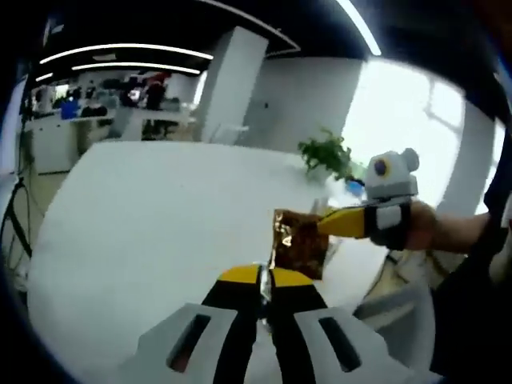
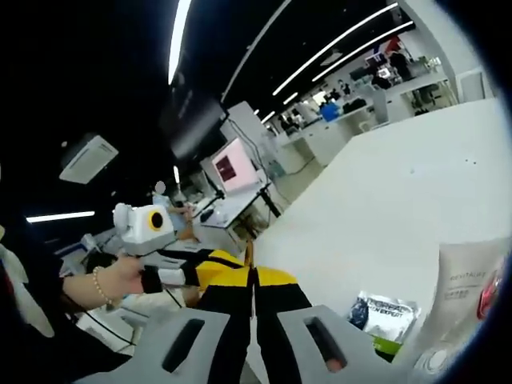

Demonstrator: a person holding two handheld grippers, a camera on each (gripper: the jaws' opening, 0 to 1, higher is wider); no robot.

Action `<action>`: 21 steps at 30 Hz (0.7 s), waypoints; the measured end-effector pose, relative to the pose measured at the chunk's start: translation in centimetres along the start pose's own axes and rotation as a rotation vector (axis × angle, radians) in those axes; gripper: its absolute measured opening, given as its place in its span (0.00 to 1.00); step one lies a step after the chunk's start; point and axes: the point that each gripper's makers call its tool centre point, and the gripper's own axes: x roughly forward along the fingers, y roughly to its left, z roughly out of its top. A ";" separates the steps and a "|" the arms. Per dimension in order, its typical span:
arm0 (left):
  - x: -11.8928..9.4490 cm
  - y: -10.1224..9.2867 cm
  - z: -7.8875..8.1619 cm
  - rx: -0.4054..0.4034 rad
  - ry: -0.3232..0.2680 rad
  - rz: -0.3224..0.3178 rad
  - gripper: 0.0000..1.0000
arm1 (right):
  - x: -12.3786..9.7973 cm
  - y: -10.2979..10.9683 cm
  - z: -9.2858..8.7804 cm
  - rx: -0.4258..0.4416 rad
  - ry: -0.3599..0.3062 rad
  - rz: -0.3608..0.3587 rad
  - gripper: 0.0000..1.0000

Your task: Arrange the skincare products in the storage area until every visible bottle or jar stands upright without overlapping.

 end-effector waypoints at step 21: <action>1.2 4.5 -5.7 -0.352 0.070 0.117 0.05 | 5.5 -5.1 -5.7 -0.361 0.297 -0.168 0.01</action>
